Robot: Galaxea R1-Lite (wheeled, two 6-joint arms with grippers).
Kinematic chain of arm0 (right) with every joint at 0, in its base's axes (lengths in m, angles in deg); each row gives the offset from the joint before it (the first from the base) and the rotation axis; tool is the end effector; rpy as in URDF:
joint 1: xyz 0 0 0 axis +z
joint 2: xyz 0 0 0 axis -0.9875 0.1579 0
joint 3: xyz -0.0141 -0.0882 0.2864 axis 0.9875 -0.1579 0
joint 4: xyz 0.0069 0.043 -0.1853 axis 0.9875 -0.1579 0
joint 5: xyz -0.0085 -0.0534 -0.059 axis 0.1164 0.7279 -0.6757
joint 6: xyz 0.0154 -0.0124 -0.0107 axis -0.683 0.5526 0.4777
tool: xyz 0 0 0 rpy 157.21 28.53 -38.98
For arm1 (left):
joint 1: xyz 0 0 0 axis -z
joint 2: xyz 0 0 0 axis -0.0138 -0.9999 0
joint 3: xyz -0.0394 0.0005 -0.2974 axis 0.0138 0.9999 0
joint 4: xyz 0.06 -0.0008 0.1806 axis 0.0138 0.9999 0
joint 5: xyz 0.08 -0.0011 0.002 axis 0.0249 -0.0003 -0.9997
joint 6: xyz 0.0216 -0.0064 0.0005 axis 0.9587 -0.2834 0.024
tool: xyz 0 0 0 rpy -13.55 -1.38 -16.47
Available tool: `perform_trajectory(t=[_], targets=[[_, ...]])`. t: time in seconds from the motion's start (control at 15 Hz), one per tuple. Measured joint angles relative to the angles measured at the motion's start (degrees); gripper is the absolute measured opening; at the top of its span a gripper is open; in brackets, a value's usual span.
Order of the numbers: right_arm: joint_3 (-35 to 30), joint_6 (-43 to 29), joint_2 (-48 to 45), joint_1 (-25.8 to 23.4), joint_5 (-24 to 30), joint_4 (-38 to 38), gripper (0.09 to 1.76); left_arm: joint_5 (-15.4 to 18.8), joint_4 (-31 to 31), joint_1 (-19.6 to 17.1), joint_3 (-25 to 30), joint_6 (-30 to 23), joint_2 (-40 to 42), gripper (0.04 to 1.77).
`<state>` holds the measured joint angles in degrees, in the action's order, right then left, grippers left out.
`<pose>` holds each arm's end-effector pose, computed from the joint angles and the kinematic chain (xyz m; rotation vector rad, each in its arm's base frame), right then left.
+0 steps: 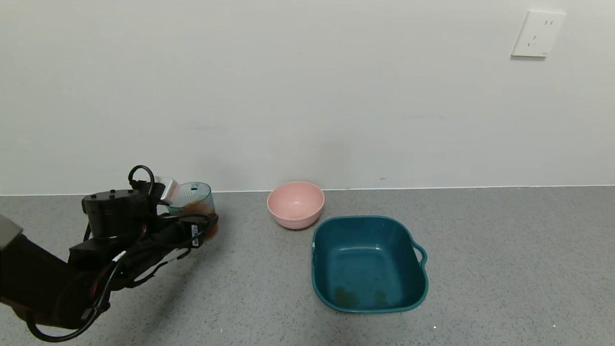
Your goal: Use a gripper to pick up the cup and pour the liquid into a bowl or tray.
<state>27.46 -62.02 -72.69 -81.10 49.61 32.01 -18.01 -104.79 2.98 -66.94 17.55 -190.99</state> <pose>-0.0228 -0.0001 0.0748 -0.0086 0.0061 -0.0031 0.3084 -0.0194 0.1022 0.0791 0.3098 -0.0347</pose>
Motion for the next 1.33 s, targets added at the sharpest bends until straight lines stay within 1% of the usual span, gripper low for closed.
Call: perform_trajectory(t=[0.13, 0.4, 0.53, 0.67, 0.8, 1.0, 1.2, 1.33], targets=[[0.00, 0.00, 0.00, 0.00, 0.00, 0.00, 1.71, -1.65, 8.11, 1.13, -5.25, 0.93, 2.43, 1.26], [0.00, 0.00, 0.00, 0.00, 0.00, 0.00, 1.71, -4.71, 18.33, 2.57, -15.07, 4.60, 4.11, 1.26], [0.00, -0.02, 0.00, 0.00, 0.00, 0.00, 1.71, -5.49, 23.60, 3.04, -19.71, 5.23, 4.08, 1.26], [0.00, 0.00, 0.00, 0.00, 0.00, 0.00, 1.71, -7.39, 28.21, 4.02, -24.39, 5.67, 3.63, 1.26], [0.00, -0.02, 0.00, 0.00, 0.00, 0.02, 1.71, -8.90, 30.66, 5.11, -27.84, 9.07, 2.56, 1.26], [0.00, 0.00, 0.00, 0.00, 0.00, 0.00, 1.71, -11.04, 31.34, 6.95, -30.93, 11.11, 0.39, 1.26], [0.00, 0.00, 0.00, 0.00, -0.02, 0.00, 1.71, -14.36, 31.49, 8.61, -33.68, 13.28, -2.45, 1.26], [0.00, -0.02, 0.00, 0.00, 0.00, 0.00, 1.71, -15.24, 31.51, 9.59, -34.93, 15.59, -4.16, 1.26]])
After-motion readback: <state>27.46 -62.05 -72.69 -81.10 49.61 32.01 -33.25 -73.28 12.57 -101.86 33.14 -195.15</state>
